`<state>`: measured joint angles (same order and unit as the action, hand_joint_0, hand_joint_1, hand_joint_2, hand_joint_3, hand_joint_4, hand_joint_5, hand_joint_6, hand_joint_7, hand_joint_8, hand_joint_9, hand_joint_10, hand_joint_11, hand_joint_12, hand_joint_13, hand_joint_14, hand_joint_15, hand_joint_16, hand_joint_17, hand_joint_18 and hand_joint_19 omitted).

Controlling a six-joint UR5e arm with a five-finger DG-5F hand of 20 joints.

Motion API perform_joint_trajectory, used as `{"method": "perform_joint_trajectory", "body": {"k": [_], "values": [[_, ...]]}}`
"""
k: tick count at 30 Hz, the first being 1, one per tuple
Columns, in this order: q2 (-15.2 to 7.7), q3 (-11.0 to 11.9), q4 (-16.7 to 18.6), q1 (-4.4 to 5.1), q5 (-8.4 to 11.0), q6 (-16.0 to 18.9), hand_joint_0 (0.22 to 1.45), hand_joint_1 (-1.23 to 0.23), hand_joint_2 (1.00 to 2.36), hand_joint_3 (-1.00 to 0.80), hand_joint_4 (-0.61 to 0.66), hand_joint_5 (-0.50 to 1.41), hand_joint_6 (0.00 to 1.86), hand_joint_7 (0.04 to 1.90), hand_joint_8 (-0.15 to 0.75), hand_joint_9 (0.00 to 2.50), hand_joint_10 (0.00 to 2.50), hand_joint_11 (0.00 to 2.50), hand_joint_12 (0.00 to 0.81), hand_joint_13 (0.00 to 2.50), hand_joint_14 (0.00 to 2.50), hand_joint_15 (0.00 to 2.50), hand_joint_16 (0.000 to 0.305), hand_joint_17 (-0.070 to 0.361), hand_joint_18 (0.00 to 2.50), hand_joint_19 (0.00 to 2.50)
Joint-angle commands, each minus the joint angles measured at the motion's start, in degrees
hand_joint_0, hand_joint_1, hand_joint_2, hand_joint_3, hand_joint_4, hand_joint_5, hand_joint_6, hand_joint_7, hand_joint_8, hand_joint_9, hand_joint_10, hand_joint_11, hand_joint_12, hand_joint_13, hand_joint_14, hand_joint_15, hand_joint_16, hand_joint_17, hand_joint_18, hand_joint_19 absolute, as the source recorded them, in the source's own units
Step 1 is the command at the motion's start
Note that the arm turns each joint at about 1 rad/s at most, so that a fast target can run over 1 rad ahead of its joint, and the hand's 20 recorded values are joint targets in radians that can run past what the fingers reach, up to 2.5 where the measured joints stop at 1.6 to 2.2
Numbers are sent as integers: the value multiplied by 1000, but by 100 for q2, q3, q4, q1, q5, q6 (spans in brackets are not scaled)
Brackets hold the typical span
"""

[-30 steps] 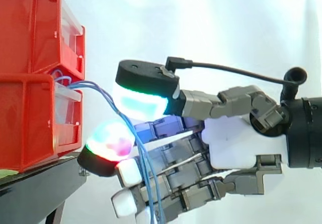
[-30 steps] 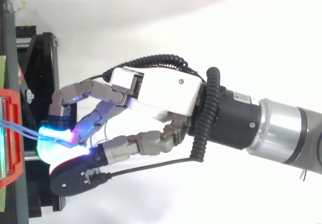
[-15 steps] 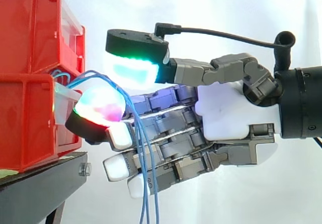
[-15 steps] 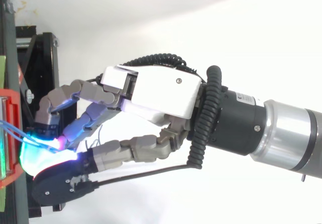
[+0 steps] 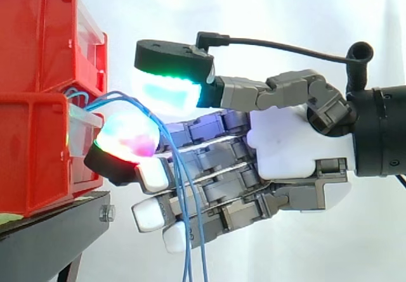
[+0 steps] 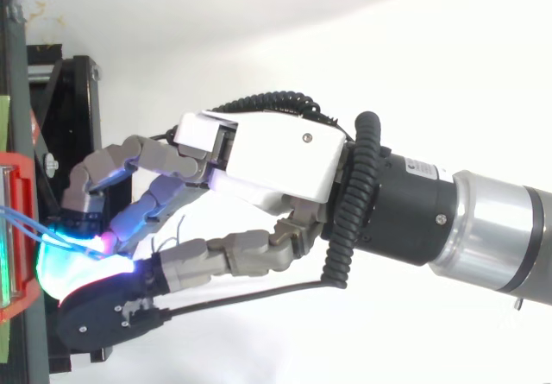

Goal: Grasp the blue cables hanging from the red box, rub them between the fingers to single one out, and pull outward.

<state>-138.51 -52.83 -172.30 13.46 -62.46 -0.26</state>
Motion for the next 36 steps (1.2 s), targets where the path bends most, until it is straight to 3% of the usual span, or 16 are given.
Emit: {"method": "perform_joint_trajectory", "body": {"k": [1,5,16,25,36], "values": [[0,-34,-5,-1,-3,26,567,-625,1005,-430,169,-157,849,894,268,956,20,717,347,818,22,580,45,101,697,558],[0,-69,4,-1,-3,26,568,-623,1005,-430,171,-156,845,909,266,960,20,719,347,818,23,582,45,101,696,552],[0,-429,13,8,-29,79,569,-620,1006,-429,189,-154,831,894,262,967,20,720,345,815,23,580,45,101,692,553],[0,-429,-5,8,-38,351,570,-601,1005,-430,186,-152,824,897,263,976,20,714,345,812,23,577,45,101,691,554],[9,-421,30,17,-38,377,570,-544,1005,-429,175,-145,815,921,257,983,20,715,343,810,21,574,45,100,689,564]]}}
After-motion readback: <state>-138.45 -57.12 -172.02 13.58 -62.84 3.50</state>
